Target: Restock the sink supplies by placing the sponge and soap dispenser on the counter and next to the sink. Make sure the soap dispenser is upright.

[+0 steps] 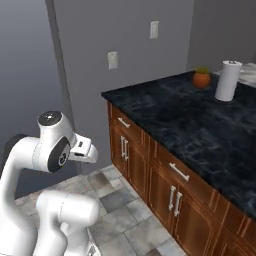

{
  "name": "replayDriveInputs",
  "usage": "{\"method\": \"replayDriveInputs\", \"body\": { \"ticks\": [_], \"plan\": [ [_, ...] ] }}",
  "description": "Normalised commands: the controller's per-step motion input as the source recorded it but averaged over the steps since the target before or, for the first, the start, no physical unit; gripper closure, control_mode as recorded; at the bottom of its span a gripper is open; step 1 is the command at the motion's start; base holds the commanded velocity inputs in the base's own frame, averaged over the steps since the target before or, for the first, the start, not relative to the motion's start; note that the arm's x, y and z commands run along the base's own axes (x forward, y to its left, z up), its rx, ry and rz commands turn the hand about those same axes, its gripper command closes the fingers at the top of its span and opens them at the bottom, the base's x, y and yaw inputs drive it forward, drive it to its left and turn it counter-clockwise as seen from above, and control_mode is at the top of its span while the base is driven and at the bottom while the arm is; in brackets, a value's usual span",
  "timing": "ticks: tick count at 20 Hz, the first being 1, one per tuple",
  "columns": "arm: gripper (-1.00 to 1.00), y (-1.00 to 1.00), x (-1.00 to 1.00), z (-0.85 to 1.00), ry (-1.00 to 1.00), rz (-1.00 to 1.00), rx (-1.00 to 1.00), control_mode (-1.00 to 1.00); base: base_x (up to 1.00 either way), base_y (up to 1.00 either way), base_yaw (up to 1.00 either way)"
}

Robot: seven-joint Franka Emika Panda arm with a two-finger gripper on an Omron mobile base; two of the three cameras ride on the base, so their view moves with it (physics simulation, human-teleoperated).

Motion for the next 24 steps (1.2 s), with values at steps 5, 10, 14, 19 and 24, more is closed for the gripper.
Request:
{"method": "replayDriveInputs", "body": {
  "ticks": [5, 10, 14, 19, 24],
  "plan": [
    [-1.0, 0.0, 0.0, 0.0, 0.0, 0.0, 0.0, 1.0, -0.46, 0.0, 0.72],
    [-1.0, 0.0, 0.0, 0.0, 0.0, 0.0, 0.0, 1.0, -0.37, 0.16, 0.7],
    [-1.0, 0.0, 0.0, 0.0, 0.0, 0.0, 0.0, 1.0, -0.36, 0.56, 0.64],
    [-1.0, 0.0, 0.0, 0.0, 0.0, 0.0, 0.0, 1.0, -0.43, 0.73, 0.51],
    [-1.0, 0.0, 0.0, 0.0, 0.0, 0.0, 0.0, 1.0, 0.06, 0.94, 0.48]
  ]
}}
